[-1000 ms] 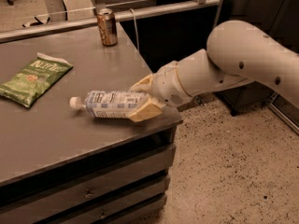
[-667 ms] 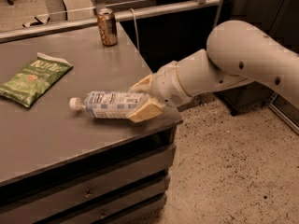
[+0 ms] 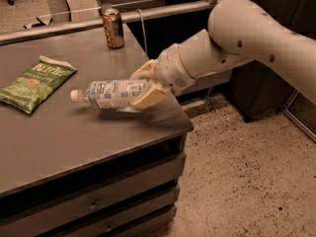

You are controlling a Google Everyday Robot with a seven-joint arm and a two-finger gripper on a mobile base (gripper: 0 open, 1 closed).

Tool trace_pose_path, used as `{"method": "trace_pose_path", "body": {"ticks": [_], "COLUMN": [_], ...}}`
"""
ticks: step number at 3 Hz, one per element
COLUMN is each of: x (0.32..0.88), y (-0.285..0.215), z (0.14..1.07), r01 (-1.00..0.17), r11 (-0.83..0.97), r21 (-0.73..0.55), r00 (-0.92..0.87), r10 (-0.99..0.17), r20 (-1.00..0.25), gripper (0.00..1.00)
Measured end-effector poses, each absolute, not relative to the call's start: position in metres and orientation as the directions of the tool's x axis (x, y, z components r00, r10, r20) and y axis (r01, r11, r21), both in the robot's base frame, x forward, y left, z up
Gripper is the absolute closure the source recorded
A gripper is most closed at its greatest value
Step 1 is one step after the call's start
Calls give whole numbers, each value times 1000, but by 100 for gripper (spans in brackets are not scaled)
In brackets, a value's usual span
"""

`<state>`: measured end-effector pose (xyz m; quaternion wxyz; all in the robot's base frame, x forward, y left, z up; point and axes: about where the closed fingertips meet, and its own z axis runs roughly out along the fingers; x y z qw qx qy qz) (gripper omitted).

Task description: Move blue plastic bottle near orange can

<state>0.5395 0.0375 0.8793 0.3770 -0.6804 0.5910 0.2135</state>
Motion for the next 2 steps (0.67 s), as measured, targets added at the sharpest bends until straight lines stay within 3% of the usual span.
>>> {"method": "trace_pose_path", "body": {"ticks": [2], "x": [605], "y": [47], "z": [907], "r01": [-920], "r11": [-90], "r21": [-382], "r00": [351], "r10": [-626], "r20": [-696], "gripper": [100]}}
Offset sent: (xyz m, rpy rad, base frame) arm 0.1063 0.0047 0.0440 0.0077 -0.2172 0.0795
